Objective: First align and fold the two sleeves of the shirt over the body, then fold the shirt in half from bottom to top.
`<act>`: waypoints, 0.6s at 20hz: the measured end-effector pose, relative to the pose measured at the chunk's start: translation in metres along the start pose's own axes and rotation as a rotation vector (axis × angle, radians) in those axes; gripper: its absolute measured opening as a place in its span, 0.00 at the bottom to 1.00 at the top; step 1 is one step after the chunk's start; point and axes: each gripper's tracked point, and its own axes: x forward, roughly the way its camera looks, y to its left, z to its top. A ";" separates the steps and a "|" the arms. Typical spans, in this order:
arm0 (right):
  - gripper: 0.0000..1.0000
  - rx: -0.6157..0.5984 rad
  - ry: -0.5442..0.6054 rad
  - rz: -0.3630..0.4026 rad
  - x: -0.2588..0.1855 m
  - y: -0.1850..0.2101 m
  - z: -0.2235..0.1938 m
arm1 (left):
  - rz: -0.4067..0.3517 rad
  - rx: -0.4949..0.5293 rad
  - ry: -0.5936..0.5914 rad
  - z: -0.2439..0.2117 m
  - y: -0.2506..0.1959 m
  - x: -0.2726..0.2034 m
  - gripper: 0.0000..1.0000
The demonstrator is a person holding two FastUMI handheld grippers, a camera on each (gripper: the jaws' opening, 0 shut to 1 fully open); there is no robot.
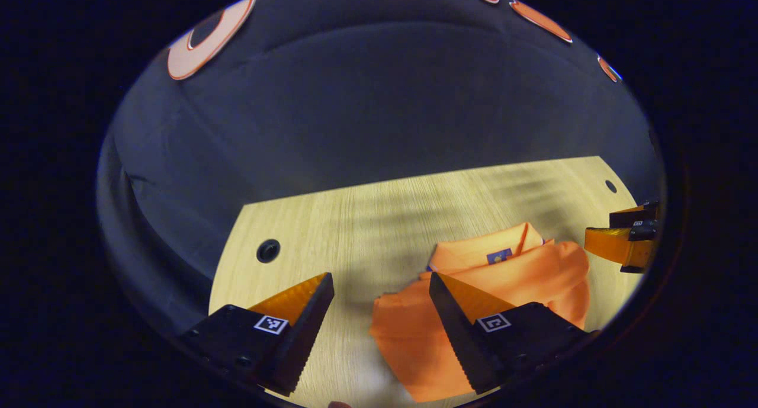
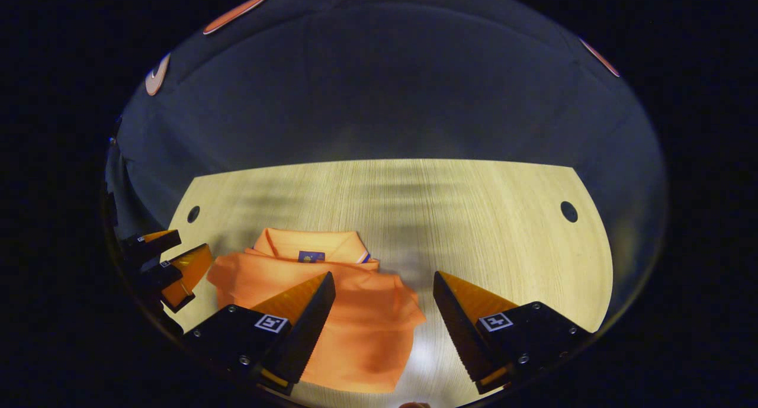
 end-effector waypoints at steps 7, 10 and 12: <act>1.00 -0.011 -0.250 0.031 -0.100 0.006 0.052 | 0.051 -0.001 -0.263 0.083 0.022 -0.108 0.99; 1.00 -0.018 -0.352 0.043 -0.150 0.008 0.064 | 0.037 -0.049 -0.375 0.107 0.020 -0.166 0.99; 1.00 -0.027 -0.421 0.049 -0.186 0.008 0.070 | 0.036 -0.071 -0.437 0.115 0.023 -0.205 0.99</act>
